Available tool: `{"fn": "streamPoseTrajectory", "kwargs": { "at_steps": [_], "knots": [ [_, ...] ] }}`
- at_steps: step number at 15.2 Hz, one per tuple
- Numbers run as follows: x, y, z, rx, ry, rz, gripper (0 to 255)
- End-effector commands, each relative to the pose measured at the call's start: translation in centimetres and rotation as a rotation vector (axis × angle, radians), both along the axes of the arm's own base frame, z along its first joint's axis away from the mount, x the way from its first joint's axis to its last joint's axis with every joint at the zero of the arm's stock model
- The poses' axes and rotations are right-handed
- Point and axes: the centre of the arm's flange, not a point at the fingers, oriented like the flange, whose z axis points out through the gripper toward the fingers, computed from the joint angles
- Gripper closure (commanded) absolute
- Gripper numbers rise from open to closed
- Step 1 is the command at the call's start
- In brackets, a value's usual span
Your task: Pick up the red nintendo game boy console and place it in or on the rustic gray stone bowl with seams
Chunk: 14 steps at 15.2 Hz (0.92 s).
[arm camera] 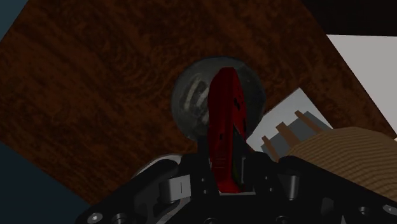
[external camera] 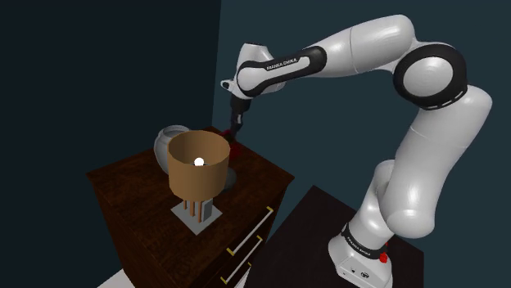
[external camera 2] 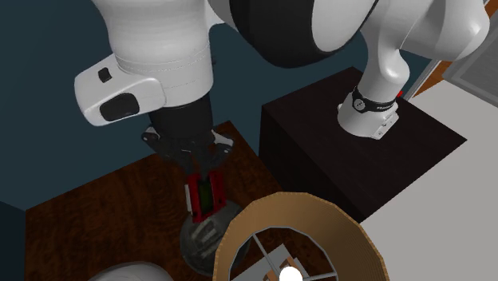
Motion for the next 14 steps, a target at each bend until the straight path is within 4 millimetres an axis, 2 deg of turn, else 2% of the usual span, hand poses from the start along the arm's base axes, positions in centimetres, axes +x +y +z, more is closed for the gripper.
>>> {"fn": "streamPoseTrajectory", "kwargs": {
  "at_steps": [1,14],
  "knots": [
    [0.1,0.7,-0.5,0.0,0.0,-0.002,255],
    [0.1,0.7,-7.4,0.0,0.0,-0.002,255]
  ]
}}
